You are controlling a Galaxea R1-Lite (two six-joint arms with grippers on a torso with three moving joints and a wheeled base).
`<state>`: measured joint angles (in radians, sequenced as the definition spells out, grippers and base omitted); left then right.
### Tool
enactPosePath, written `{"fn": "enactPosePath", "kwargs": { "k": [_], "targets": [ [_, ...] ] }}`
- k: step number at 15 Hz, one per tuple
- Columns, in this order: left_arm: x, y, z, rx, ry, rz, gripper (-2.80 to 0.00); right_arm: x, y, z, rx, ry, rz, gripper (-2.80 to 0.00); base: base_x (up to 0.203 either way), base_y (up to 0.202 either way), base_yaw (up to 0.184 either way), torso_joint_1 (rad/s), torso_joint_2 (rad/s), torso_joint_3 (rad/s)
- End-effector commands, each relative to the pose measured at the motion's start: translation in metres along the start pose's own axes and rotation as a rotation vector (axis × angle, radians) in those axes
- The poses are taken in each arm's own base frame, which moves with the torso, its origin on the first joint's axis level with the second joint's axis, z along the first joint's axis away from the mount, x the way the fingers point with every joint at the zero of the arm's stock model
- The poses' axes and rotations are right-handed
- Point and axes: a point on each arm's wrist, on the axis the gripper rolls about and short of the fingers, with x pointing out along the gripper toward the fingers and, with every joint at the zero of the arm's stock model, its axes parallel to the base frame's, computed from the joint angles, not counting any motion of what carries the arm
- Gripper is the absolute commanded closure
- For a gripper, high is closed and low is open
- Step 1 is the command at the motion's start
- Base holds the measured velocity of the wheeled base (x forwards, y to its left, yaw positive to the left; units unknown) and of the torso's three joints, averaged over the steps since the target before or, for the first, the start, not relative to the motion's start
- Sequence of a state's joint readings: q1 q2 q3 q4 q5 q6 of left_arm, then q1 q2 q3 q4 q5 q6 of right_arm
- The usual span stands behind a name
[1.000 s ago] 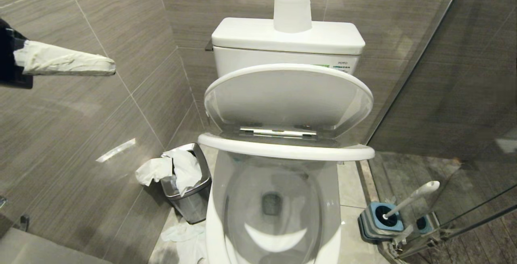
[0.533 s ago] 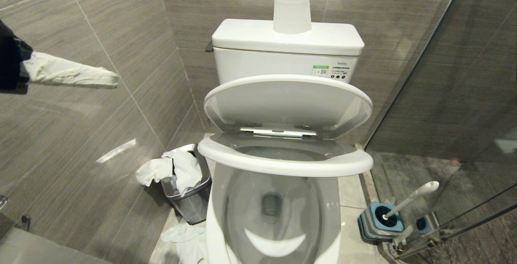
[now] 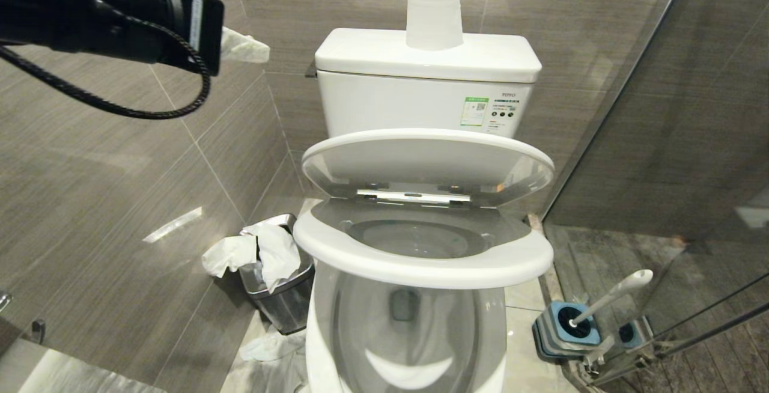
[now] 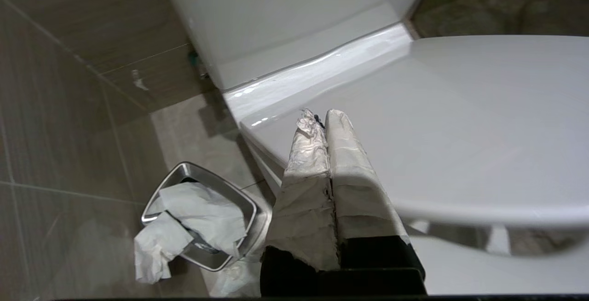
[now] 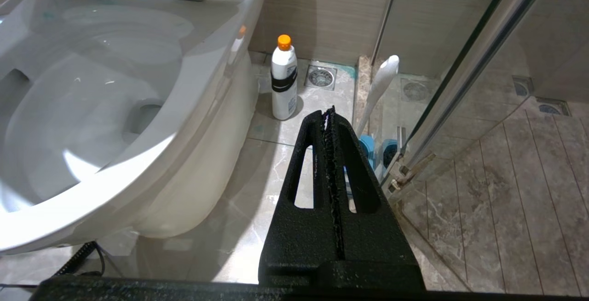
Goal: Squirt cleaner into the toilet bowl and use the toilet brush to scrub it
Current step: Close the toilet lid
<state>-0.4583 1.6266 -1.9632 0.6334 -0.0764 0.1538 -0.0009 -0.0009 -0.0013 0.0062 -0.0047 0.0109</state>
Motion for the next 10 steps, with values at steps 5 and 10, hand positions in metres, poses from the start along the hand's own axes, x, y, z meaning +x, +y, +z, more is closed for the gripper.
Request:
{"fn": "enactPosePath", "kwargs": {
  "k": [5, 10],
  "targets": [
    [0.067, -0.027, -0.020, 0.002, 0.134, 0.019, 0.00, 0.000, 0.000, 0.000, 0.000, 0.001, 0.001, 0.00, 0.000, 0.000, 0.000, 0.000, 0.00, 0.000],
    [0.081, -0.042, -0.039, 0.020, 0.279, -0.036, 0.00, 0.000, 0.000, 0.000, 0.000, 0.001, -0.001, 0.00, 0.000, 0.000, 0.000, 0.000, 0.00, 0.000]
  ]
}}
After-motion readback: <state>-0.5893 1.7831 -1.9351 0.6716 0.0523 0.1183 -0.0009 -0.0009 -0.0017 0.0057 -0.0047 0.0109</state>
